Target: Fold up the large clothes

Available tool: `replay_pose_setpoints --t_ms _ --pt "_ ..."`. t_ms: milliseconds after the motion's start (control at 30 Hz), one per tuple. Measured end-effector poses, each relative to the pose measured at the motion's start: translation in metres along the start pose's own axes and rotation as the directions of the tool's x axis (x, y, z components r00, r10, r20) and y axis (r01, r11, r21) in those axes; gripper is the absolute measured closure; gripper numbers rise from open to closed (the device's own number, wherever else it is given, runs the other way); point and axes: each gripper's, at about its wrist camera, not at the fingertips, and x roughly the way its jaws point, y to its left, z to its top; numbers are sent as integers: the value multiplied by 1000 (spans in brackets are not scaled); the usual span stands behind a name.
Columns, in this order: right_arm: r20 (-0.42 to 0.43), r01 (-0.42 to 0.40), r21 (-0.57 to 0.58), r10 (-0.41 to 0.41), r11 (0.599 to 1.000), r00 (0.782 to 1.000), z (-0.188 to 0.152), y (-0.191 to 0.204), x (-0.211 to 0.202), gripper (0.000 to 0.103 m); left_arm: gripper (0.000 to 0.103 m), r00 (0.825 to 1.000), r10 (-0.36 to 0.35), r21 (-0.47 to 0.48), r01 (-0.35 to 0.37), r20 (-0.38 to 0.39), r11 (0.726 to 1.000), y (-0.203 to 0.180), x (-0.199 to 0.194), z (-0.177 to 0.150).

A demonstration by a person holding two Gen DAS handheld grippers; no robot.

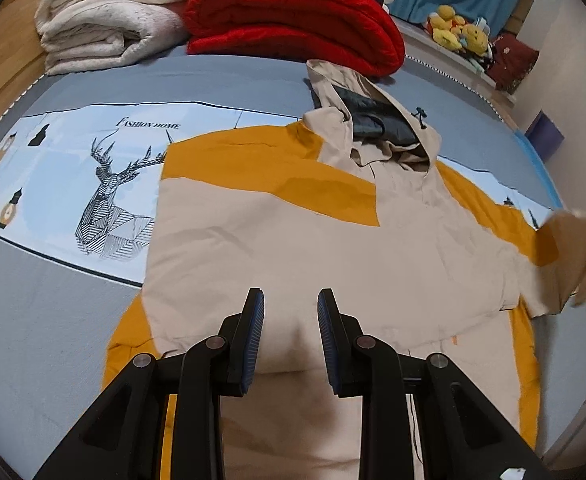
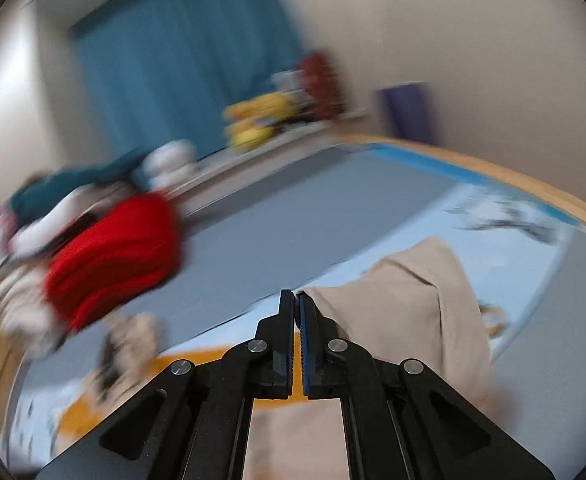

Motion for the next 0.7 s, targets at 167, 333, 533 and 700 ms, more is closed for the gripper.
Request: replay_pose_setpoints --t_ms 167,333,533,700 --pt "-248 -314 -164 269 935 931 -74 120 2 100 79 1000 -10 -2 10 -5 1000 8 -6 -1" --pt "-531 -441 -261 254 859 808 -134 182 23 94 79 999 -32 -26 31 -16 999 16 -9 6" --pt "-474 -290 -282 130 914 871 -98 174 -8 79 78 999 -47 -43 47 -13 998 20 -11 10" --pt "-360 -182 -162 114 970 926 -69 131 -43 48 77 999 -47 -31 47 -23 998 15 -7 7"
